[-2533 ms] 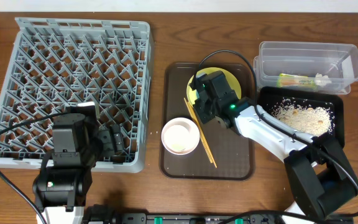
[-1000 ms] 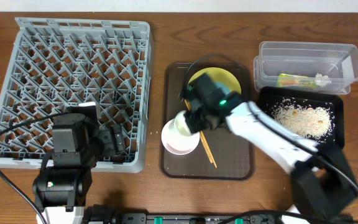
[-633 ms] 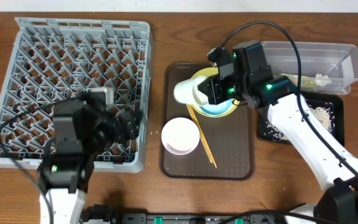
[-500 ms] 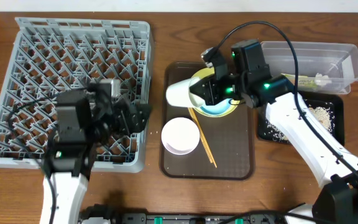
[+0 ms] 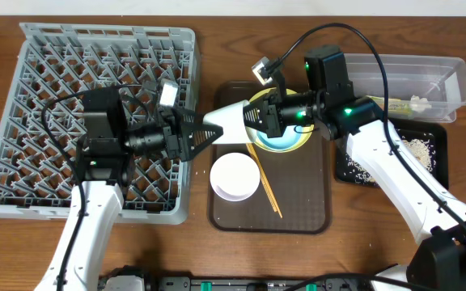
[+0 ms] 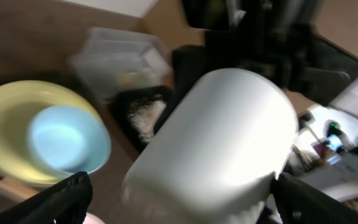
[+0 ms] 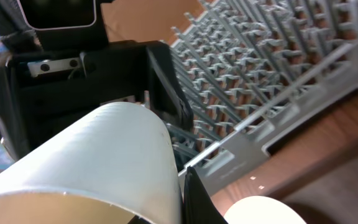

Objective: Sort waste into correct bins and load items into the dishwasher
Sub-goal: 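Bring the pink bowl toward the left gripper above the rack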

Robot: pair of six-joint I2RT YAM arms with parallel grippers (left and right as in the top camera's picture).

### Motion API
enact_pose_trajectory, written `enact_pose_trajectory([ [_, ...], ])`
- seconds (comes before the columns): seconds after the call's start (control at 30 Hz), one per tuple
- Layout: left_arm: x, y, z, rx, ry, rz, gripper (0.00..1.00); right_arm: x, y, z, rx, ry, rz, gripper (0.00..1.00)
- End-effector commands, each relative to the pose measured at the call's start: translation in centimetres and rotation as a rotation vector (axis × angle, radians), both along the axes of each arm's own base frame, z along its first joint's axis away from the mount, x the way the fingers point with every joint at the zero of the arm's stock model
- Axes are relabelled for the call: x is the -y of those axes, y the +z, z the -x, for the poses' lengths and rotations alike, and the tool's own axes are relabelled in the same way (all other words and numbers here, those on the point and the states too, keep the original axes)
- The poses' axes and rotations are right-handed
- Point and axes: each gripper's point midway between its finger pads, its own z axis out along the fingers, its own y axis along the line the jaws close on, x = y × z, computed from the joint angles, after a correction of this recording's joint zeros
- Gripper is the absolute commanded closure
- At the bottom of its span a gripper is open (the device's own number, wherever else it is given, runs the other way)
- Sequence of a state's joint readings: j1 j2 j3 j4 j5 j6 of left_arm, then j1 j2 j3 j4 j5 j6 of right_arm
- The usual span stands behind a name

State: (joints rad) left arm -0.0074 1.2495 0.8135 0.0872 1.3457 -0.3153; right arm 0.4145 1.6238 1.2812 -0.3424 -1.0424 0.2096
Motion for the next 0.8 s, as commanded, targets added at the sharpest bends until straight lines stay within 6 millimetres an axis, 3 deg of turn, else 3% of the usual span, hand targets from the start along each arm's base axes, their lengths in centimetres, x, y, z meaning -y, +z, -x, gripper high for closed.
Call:
enact_pose_trajectory([
  [0.0,1.5,1.8,2.3,-0.008,-0.151,0.067,0.06,-0.3,1.0,1.1,-0.026,0.067,-0.057,0.99],
  [0.27,4.1,3.1,3.8,0.012,-0.246,0.084,0.12,-0.6,2.3,1.0,0.015,0.098,-0.109,0.99],
  [0.77,4.1,3.5,3.7,0.056,-0.247,0.084,0.20,1.3,2.2,-0.7,0.001,0.036,-0.107,0.99],
])
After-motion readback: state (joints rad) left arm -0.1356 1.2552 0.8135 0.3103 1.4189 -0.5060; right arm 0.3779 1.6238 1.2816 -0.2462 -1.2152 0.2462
